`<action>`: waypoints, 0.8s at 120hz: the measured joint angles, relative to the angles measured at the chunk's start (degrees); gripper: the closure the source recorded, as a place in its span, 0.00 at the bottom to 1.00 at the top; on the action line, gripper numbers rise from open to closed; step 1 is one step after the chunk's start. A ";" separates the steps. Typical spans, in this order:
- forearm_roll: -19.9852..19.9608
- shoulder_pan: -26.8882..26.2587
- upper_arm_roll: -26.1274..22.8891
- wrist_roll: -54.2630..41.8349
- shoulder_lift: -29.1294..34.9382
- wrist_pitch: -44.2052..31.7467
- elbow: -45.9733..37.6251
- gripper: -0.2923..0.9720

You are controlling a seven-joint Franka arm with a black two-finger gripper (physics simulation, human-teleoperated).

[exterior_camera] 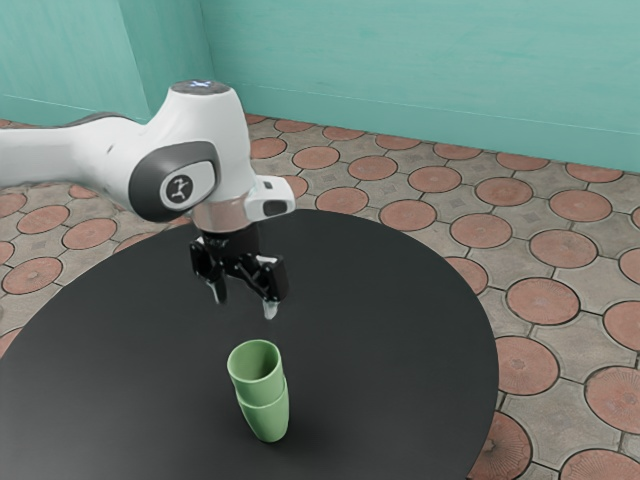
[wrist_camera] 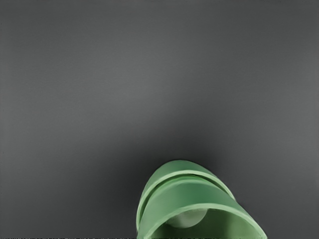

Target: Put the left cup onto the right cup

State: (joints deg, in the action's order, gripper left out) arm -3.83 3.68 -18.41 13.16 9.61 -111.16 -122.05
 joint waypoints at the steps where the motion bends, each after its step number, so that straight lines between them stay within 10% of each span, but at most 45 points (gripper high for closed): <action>1: 0.01 0.03 0.06 -0.01 -0.05 0.23 0.23 0.24; 96: 2.75 0.54 9.86 -5.84 -6.14 25.14 31.02 0.23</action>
State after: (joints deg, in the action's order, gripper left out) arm -1.08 4.22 -8.55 7.32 3.47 -86.02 -91.04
